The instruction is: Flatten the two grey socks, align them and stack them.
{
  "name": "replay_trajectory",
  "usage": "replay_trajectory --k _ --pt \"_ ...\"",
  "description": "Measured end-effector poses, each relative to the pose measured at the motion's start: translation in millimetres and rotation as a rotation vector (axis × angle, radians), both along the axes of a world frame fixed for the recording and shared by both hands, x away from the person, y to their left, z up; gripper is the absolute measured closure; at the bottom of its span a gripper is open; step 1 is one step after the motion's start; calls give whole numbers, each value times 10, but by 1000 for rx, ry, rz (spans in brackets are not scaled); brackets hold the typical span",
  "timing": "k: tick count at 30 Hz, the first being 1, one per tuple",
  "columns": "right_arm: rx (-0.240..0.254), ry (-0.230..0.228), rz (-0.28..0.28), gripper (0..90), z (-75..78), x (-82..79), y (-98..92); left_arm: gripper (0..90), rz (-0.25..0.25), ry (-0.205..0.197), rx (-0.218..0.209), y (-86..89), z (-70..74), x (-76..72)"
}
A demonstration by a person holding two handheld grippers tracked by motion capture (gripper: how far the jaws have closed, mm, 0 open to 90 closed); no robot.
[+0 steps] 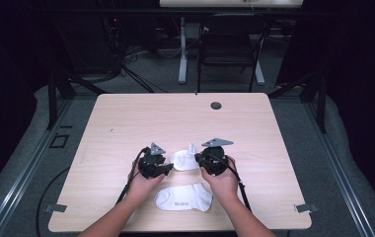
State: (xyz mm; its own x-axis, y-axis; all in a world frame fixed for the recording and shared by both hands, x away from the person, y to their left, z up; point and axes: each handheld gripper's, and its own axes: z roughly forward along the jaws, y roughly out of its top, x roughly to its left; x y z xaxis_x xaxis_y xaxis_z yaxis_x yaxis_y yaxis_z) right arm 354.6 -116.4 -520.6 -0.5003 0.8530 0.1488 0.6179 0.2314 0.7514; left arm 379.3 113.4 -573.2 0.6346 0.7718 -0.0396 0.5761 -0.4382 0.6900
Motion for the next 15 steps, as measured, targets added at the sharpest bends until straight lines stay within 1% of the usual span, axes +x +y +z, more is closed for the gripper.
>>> replay_trajectory --k 1,2,3,5,6,7,9,12,13,14,15 --pt "4 -4 -5 888 -5 0 -26 608 -6 -3 9 -3 -6 -4" --pt "11 1 -12 888 -5 -2 -51 644 -12 -10 34 -6 -8 -7" --pt "12 -2 -18 888 -9 1 -82 662 -10 -15 43 -12 -20 -10" --pt "19 3 -35 888 -15 1 -148 760 -17 -12 38 -8 -19 -17" --pt "24 4 -43 888 -21 1 -181 786 -20 -15 39 -9 -20 -17" --pt "21 5 -44 888 -29 0 -219 813 -26 -9 35 -7 -19 -14" --pt "20 12 -57 888 -55 -11 -282 891 -30 -4 28 1 -20 -5" --pt "9 21 -68 888 -114 -28 -376 900 -25 9 21 18 -15 8" --pt "4 22 -71 888 -126 -30 -400 900 -21 8 17 21 -13 7" --pt "11 23 -76 888 -143 -33 -427 900 -21 9 12 31 -1 6" --pt "7 23 -80 888 -158 -33 -460 900 -18 0 10 40 18 2"
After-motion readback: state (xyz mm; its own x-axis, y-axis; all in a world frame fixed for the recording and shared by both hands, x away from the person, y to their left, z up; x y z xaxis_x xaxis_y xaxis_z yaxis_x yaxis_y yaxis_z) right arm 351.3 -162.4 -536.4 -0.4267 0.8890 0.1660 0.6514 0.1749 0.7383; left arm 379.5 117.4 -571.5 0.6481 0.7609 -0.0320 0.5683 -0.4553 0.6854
